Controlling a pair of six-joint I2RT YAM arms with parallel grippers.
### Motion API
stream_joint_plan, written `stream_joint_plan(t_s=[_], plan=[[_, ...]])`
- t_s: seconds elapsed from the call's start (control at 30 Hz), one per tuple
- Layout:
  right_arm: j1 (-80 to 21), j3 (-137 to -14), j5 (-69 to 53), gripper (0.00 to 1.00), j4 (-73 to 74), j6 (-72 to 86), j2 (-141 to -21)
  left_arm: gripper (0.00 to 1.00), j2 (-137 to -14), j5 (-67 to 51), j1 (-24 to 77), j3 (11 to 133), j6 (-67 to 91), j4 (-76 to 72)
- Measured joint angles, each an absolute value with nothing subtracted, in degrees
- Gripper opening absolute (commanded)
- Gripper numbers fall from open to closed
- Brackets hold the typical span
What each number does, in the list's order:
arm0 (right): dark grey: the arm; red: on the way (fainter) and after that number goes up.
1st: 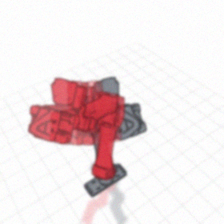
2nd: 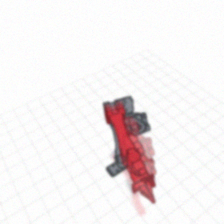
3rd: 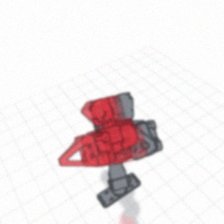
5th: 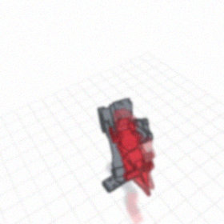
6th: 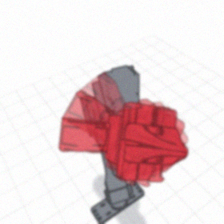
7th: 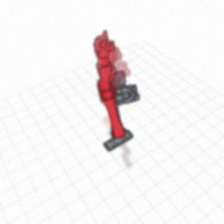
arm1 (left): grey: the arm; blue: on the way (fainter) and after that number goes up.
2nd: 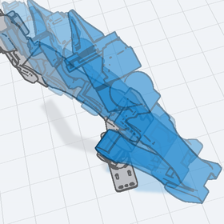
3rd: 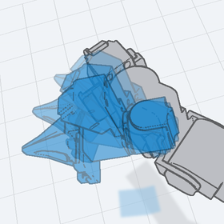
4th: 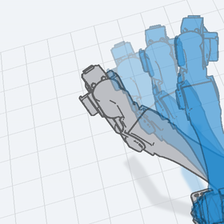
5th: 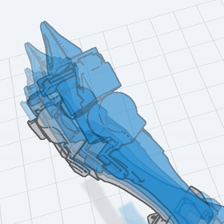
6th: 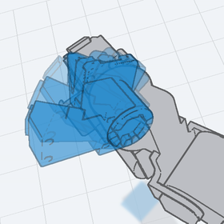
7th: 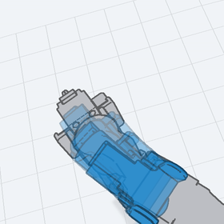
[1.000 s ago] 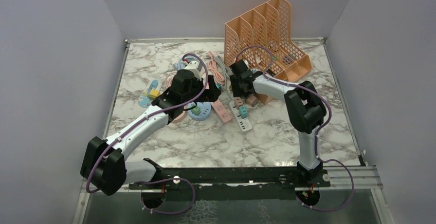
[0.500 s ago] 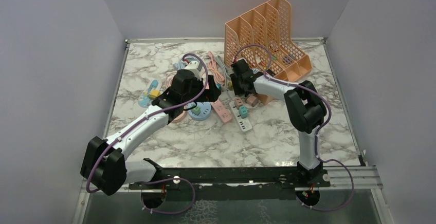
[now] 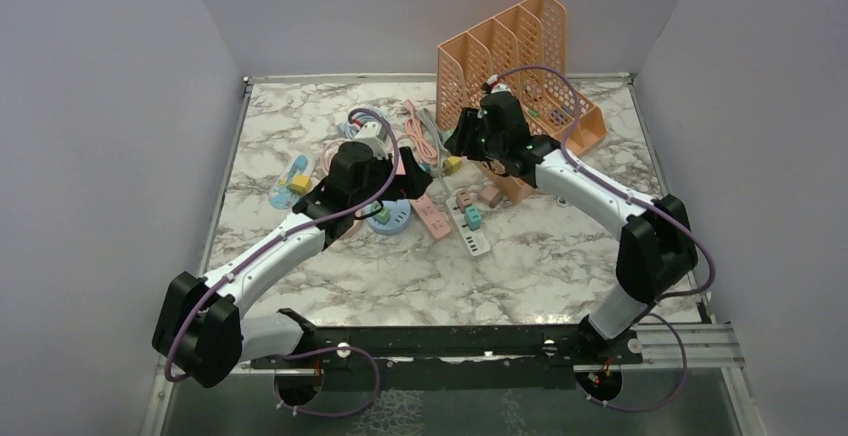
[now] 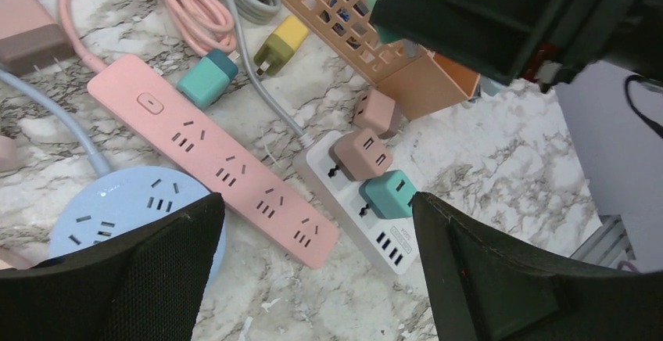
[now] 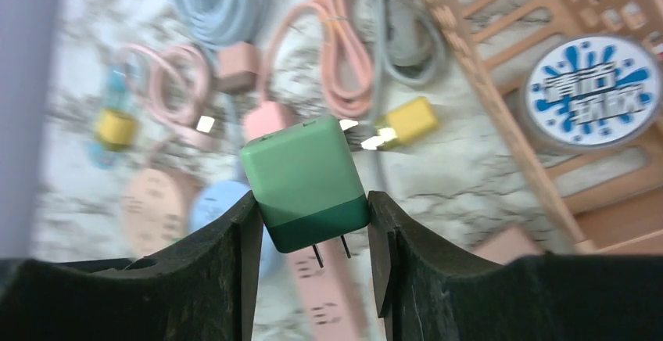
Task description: Insert the plug
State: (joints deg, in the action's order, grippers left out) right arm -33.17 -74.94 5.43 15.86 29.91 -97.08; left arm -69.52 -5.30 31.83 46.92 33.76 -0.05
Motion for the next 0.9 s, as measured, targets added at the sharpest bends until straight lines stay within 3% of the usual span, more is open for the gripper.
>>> stream_joint_plan(t_s=[0.43, 0.9], plan=[[-38.13, -72.07, 1.78, 0.39, 15.42, 68.90, -89.97, 0.83, -69.23, -3.86, 33.15, 43.16, 40.80, -12.34], [-38.30, -69.08, -2.42, 0.39, 14.31, 87.44, -89.89, 0.63, -69.95, 12.29, 39.51, 42.28, 40.64, -20.12]])
